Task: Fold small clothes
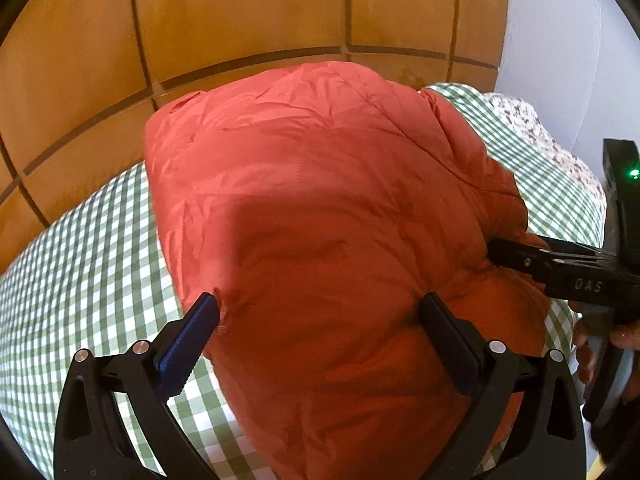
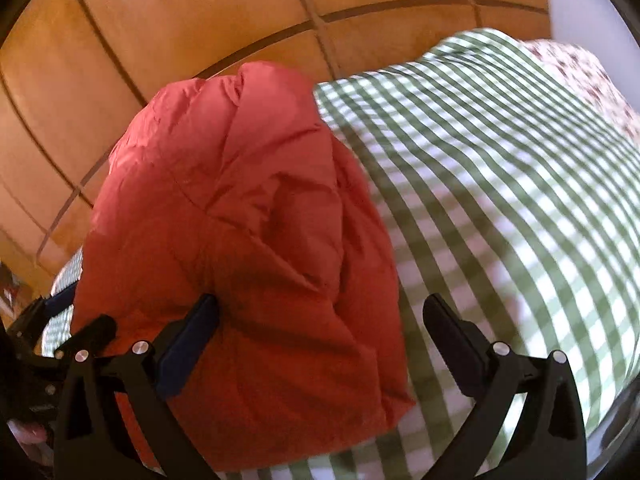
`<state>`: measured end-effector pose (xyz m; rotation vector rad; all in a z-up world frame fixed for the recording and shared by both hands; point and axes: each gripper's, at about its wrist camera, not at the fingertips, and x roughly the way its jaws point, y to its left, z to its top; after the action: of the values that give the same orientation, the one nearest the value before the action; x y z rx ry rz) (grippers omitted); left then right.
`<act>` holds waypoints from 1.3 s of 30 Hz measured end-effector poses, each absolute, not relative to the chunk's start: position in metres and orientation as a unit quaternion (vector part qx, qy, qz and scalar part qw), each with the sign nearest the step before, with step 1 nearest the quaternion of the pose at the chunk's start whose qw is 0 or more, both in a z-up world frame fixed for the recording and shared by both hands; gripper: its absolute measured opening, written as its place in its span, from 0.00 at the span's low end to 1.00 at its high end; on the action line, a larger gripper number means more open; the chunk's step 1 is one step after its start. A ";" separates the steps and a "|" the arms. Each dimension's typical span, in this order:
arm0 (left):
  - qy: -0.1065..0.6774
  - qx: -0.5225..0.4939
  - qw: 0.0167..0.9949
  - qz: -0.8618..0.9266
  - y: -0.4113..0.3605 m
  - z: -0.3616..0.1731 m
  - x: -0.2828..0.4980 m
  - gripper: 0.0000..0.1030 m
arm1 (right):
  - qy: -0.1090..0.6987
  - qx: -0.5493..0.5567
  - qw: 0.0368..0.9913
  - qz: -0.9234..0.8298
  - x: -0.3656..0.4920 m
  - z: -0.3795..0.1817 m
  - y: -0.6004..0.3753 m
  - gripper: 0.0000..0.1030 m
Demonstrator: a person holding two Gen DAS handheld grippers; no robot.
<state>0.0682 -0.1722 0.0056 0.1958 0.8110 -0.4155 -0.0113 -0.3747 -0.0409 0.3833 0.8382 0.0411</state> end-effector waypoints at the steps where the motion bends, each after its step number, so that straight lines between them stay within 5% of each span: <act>1: 0.392 0.090 0.893 -0.201 -0.169 0.006 0.070 0.97 | 0.406 0.185 0.894 0.026 -0.009 -0.041 -0.375 0.98; 15: 0.385 0.055 0.901 -0.191 -0.146 0.018 0.073 0.97 | 0.417 0.232 0.873 0.098 0.038 -0.039 -0.389 0.98; 23: 0.390 0.040 0.901 -0.185 -0.131 0.022 0.078 0.97 | 0.444 0.366 0.797 0.183 0.068 -0.089 -0.419 0.98; 39: 0.476 -0.070 0.847 -0.227 -0.127 -0.004 0.091 0.97 | 0.479 0.340 0.777 0.229 0.107 -0.092 -0.414 0.98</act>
<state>0.0908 -0.1274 -0.0040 -0.1470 1.0030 -0.4788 0.1068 -0.4141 -0.0921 0.7354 1.0356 0.4951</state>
